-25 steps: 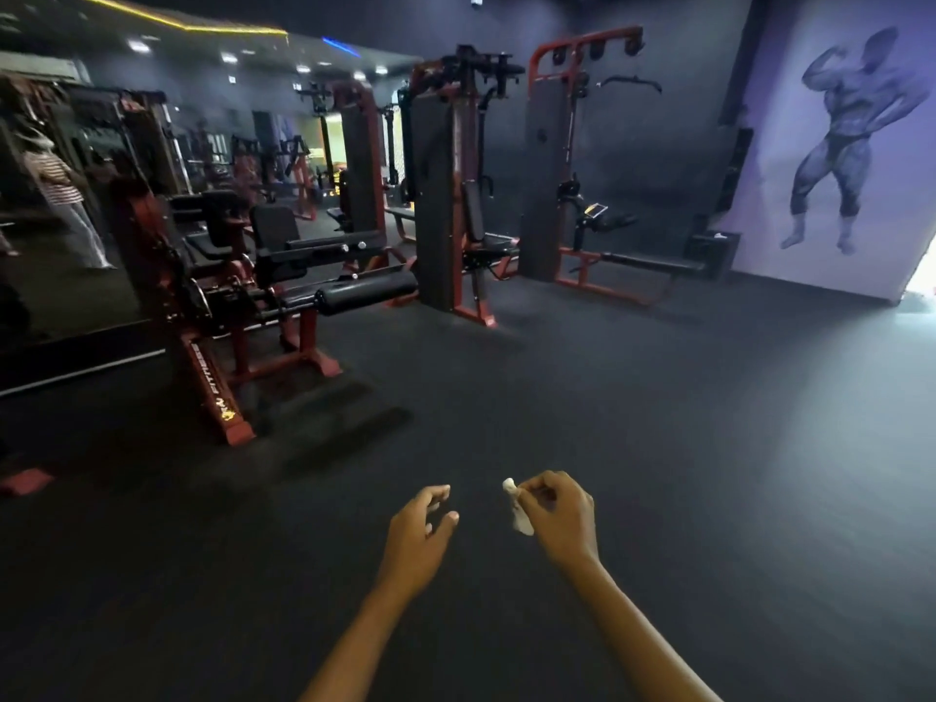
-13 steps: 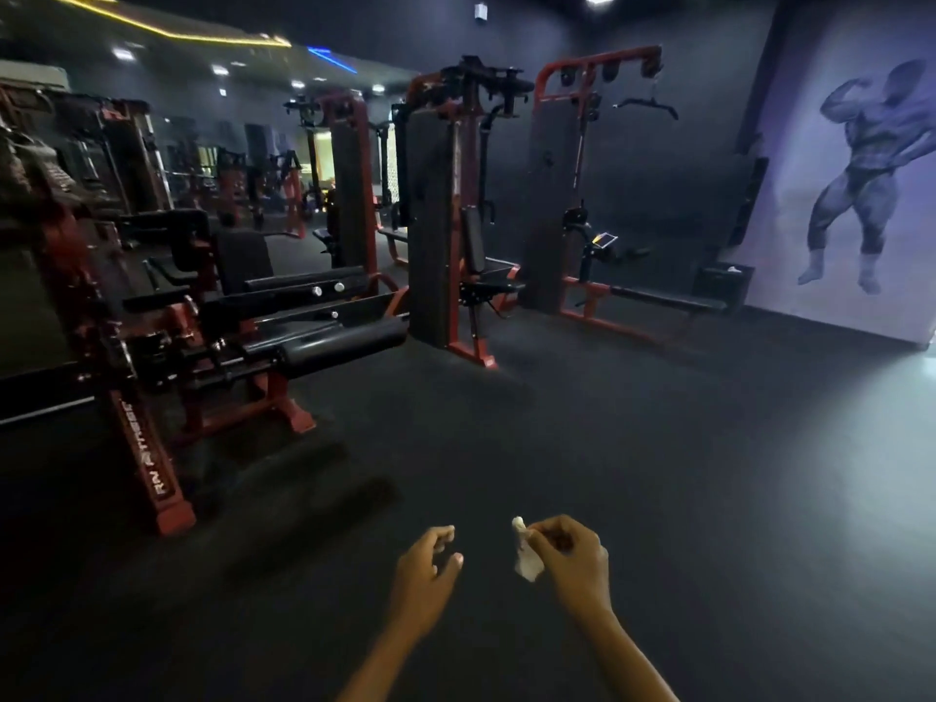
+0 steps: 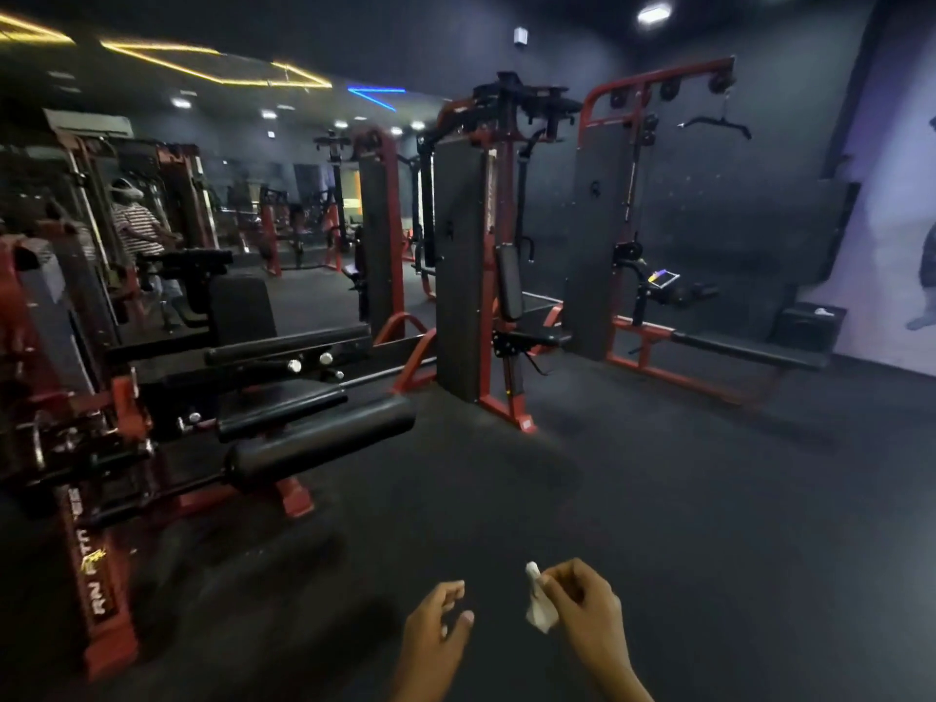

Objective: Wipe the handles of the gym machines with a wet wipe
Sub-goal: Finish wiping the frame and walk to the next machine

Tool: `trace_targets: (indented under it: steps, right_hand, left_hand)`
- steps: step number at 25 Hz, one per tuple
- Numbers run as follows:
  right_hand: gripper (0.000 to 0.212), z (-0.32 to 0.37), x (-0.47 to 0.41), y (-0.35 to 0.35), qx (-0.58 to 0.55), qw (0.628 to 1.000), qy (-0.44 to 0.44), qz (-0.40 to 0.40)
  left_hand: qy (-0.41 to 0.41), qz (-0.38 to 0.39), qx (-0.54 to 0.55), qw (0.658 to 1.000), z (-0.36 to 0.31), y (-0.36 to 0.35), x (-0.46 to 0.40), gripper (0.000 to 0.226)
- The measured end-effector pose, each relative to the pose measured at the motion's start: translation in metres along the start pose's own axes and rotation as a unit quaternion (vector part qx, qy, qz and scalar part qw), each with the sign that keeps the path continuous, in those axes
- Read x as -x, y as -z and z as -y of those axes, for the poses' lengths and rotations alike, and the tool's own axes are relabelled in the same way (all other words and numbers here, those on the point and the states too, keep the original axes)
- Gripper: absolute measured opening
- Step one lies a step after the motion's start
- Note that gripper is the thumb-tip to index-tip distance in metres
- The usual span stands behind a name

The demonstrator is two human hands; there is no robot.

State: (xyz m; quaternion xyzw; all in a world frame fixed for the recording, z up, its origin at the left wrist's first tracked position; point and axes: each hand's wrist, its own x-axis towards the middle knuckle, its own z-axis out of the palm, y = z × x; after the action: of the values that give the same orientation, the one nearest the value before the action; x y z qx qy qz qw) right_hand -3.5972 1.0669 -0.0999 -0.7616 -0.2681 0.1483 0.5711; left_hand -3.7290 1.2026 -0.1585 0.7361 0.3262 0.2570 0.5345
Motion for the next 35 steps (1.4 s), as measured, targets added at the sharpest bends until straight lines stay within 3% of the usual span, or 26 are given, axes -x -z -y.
trace_targets:
  steps: [5, 13, 19, 30, 35]
  right_hand:
    - [0.015, -0.001, -0.172, -0.042, -0.002, 0.999, 0.017, 0.050]
    - [0.026, -0.005, -0.459, -0.115, -0.050, 0.997, 0.017, 0.056]
    - [0.021, 0.011, -0.669, -0.163, -0.052, 0.996, 0.034, 0.060]
    - [0.016, 0.010, -1.037, -0.301, -0.040, 0.968, 0.100, 0.225]
    - [0.017, 0.017, -1.147, -0.391, -0.040, 0.943, 0.098, 0.316]
  left_hand:
    - [0.008, -0.031, 0.003, 0.999, 0.007, -0.010, -0.169, 0.030]
    - [-0.026, -0.085, -0.031, 0.996, 0.022, -0.002, -0.475, 0.027]
    - [-0.023, -0.097, -0.050, 0.994, 0.008, 0.004, -0.682, 0.029]
    - [0.031, -0.235, -0.057, 0.970, 0.031, 0.025, -1.011, 0.031]
    - [0.097, -0.311, -0.020, 0.945, 0.062, 0.060, -1.112, 0.029]
